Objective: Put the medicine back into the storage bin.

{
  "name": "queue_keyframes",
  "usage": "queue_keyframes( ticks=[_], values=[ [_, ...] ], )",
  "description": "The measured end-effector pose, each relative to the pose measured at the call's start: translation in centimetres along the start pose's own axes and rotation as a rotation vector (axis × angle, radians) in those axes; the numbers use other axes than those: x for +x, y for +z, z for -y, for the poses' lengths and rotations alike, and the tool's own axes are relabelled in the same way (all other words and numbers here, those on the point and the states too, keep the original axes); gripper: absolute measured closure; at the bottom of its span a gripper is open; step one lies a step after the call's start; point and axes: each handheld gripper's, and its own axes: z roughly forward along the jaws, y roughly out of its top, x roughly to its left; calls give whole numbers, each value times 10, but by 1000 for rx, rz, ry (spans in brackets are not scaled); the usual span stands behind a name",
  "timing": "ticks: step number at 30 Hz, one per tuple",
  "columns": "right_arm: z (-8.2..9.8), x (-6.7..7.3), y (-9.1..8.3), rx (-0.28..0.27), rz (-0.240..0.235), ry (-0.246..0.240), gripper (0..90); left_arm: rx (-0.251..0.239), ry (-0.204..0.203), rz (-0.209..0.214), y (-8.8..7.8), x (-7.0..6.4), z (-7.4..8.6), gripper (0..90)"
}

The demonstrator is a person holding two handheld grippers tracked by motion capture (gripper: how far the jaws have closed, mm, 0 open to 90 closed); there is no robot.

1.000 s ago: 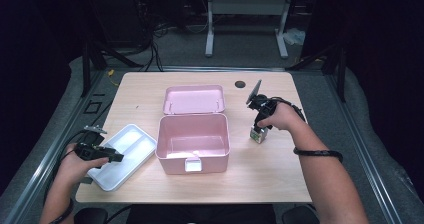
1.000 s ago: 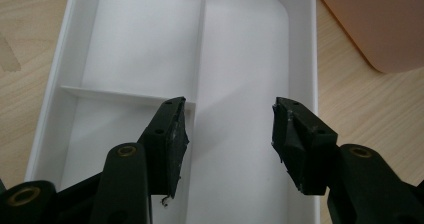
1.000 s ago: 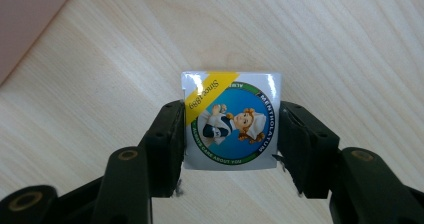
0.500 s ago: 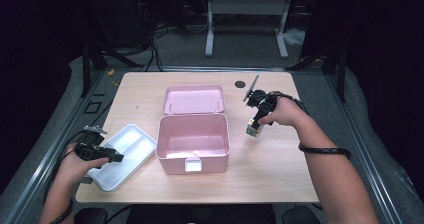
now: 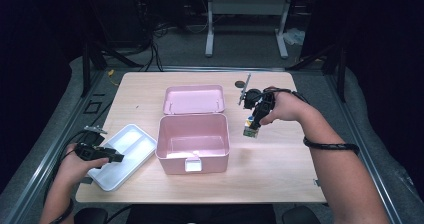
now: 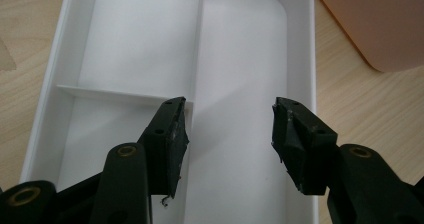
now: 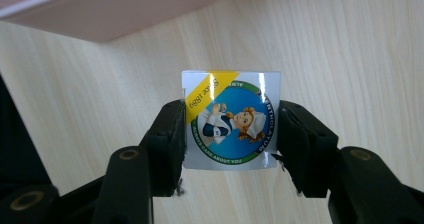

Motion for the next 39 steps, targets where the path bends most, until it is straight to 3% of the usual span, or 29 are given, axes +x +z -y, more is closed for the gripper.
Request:
queue_keyframes(
  ticks=[5, 14, 20, 28, 32, 39],
  values=[
    [-9, 10, -15, -10, 6, -68, 472, 0, -4, 1, 0, 0, 0, 476],
    [-36, 27, -36, -23, -45, -147, 474, -1, -4, 3, 0, 1, 0, 477],
    [-60, 42, -43, -23, -26, -208, 475, 2, -1, 5, 1, 1, 1, 476],
    [-74, 44, -53, -19, -24, -224, 477, 6, -1, 7, 2, 1, 0, 477],
    [-80, 46, -57, -64, -26, -219, 477, 3, -1, 5, 2, 1, 0, 477],
    [-92, 53, -42, -88, -52, -235, 475, 5, -1, 5, 1, 1, 1, 477]
  ],
)
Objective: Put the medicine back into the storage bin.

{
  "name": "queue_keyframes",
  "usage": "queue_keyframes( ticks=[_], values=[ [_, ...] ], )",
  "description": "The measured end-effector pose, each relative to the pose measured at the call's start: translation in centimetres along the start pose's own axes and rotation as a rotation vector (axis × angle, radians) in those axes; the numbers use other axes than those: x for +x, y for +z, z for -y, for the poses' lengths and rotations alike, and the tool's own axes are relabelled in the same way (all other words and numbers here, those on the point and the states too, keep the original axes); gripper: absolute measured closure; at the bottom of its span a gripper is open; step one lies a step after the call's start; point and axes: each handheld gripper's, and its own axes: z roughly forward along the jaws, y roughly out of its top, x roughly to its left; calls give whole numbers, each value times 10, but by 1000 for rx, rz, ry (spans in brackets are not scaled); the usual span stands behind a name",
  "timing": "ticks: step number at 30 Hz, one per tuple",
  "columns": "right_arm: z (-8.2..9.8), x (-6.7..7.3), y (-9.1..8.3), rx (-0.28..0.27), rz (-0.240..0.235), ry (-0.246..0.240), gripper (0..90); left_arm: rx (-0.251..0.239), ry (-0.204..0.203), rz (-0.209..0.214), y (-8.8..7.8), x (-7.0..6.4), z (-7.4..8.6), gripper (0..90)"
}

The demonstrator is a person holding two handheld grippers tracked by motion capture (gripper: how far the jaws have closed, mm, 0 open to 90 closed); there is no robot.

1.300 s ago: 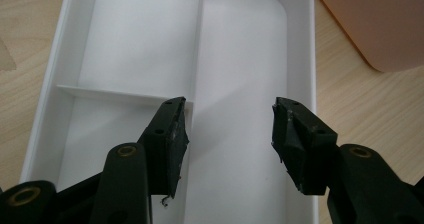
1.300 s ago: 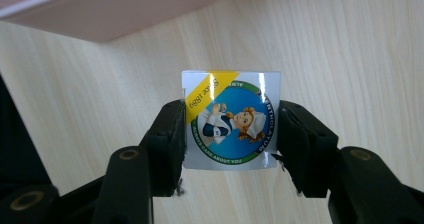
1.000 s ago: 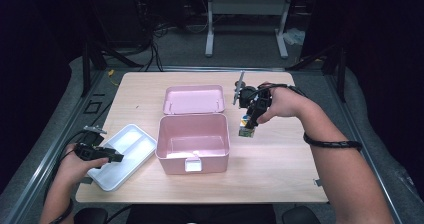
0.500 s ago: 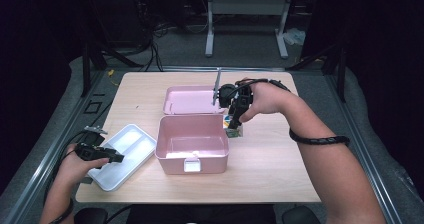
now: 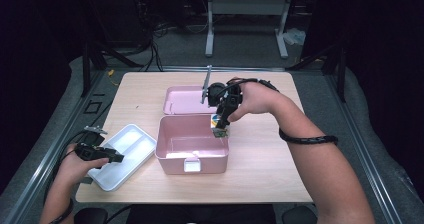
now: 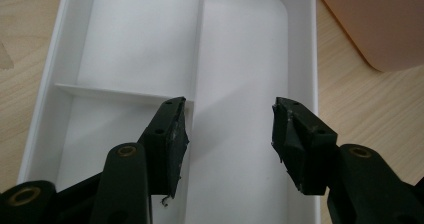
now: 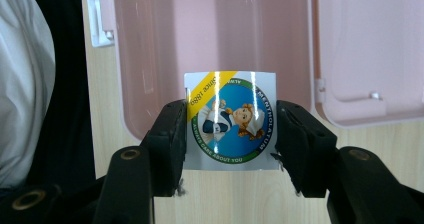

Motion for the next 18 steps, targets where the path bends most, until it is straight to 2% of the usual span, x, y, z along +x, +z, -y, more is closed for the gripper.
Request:
queue_keyframes(
  ticks=[10, 18],
  values=[
    [-10, 2, 34, -12, -30, 1, 472, 0, 0, -2, 1, 0, 0, 477],
    [-11, 4, 60, -2, -28, -1, 471, 7, 1, 0, 2, 0, 0, 477]
  ],
)
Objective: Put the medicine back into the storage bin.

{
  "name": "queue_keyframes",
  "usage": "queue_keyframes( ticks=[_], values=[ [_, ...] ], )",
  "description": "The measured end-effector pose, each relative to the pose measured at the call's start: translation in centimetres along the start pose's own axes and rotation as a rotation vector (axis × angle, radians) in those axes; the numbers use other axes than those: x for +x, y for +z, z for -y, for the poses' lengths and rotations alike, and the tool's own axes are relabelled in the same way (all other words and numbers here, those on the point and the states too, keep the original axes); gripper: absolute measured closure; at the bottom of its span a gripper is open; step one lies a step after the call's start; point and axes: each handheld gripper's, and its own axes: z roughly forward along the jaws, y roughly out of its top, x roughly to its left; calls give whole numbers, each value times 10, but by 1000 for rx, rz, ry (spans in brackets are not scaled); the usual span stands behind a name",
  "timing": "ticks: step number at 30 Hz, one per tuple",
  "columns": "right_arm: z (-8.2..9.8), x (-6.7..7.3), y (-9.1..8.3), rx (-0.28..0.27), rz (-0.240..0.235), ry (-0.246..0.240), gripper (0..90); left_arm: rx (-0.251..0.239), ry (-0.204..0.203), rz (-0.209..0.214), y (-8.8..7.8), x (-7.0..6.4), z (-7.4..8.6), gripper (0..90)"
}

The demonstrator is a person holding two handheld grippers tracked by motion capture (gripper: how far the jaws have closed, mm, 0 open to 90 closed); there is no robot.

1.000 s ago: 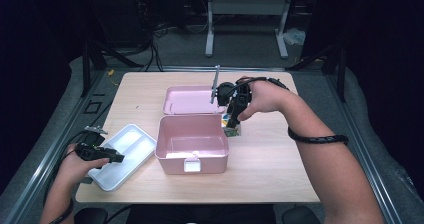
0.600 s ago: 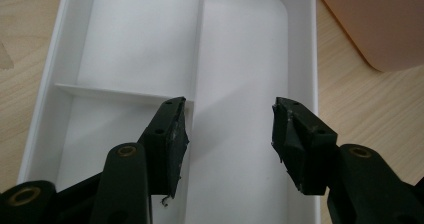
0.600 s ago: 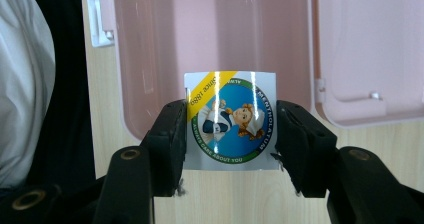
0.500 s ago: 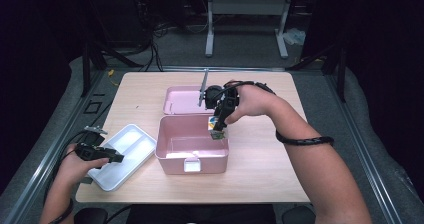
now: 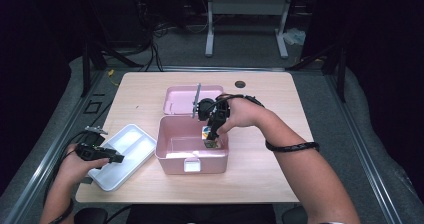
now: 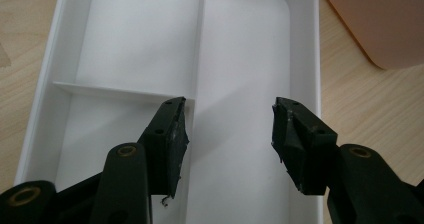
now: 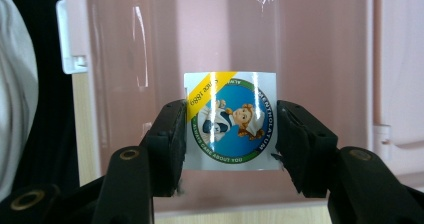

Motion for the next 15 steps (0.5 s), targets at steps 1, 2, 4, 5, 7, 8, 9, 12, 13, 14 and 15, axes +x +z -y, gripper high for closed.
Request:
queue_keyframes(
  ticks=[1, 2, 4, 5, 7, 8, 9, 12, 13, 14, 15],
  values=[
    [0, 0, 3, 1, -1, 0, 471, 2, 1, 2, 0, 0, 0, 477],
    [0, 0, 5, 10, -2, -5, 471, 3, 1, 1, 0, 0, 0, 477],
    [1, 1, 12, 13, -12, 0, 471, 3, 2, 1, 1, 0, 0, 477],
    [1, 1, 15, 18, -13, -2, 470, 4, 3, 1, 1, 0, 0, 476],
    [2, 1, 21, 23, -12, -2, 470, 5, 4, 0, 1, 0, 0, 477],
    [2, 1, 23, 24, -11, -3, 470, 5, 5, -2, 1, 0, 0, 477],
    [2, 1, 26, 22, -12, 0, 470, 5, 5, -2, 1, 0, 0, 477],
    [3, 1, 32, 13, 6, 12, 469, 5, 1, 0, 1, 0, 0, 477],
    [3, 0, 34, 12, 8, 17, 469, 6, 1, -1, 1, 0, 0, 477],
    [4, 0, 35, 14, 11, 19, 469, 6, 1, 0, 1, 0, 0, 477],
    [4, 1, 37, 16, 9, 21, 469, 7, 1, 0, 1, 0, 0, 477]
  ],
)
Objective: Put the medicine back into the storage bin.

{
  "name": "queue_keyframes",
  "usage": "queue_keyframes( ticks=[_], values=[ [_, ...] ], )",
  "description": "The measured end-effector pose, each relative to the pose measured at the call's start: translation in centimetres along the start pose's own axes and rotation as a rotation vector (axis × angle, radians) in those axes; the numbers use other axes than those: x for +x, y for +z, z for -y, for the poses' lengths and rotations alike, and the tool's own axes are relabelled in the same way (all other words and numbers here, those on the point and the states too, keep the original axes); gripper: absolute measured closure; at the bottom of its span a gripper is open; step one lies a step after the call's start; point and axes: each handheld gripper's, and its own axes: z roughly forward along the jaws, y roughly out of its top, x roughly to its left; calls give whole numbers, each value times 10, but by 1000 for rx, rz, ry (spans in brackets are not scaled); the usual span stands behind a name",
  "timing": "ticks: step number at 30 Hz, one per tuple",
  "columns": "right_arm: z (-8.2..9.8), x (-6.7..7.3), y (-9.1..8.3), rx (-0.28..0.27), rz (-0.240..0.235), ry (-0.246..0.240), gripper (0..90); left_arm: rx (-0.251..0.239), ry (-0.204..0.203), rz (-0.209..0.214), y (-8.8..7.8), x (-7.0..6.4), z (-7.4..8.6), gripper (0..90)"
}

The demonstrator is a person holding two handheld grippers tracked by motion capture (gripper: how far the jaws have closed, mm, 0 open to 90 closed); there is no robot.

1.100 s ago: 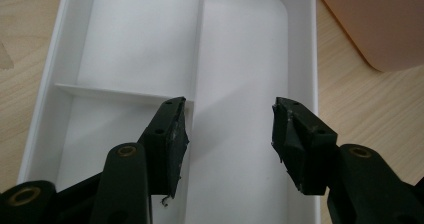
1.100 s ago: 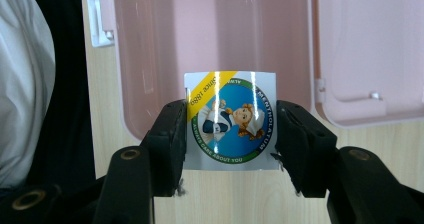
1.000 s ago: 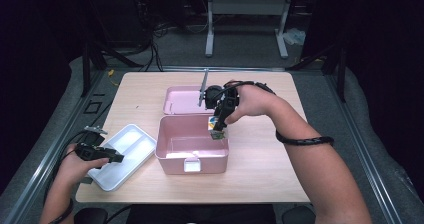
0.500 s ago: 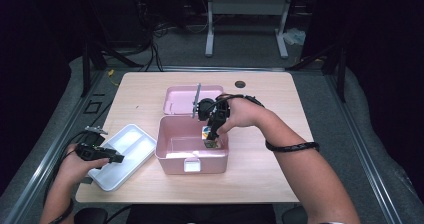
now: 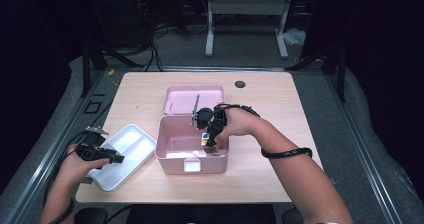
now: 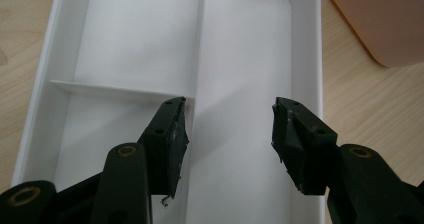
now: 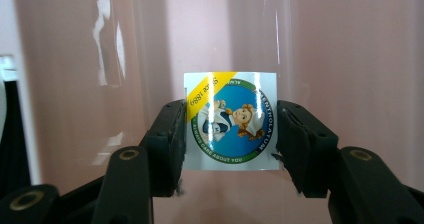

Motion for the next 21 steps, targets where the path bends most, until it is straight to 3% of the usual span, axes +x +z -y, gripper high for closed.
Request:
queue_keyframes(
  ticks=[15, 21],
  values=[
    [-1, 0, 17, 37, 4, -3, 463, 2, 0, 0, 1, 0, 0, 477],
    [1, -1, 20, 46, 9, 22, 479, 1, 1, -2, 0, 0, 0, 478]
  ],
)
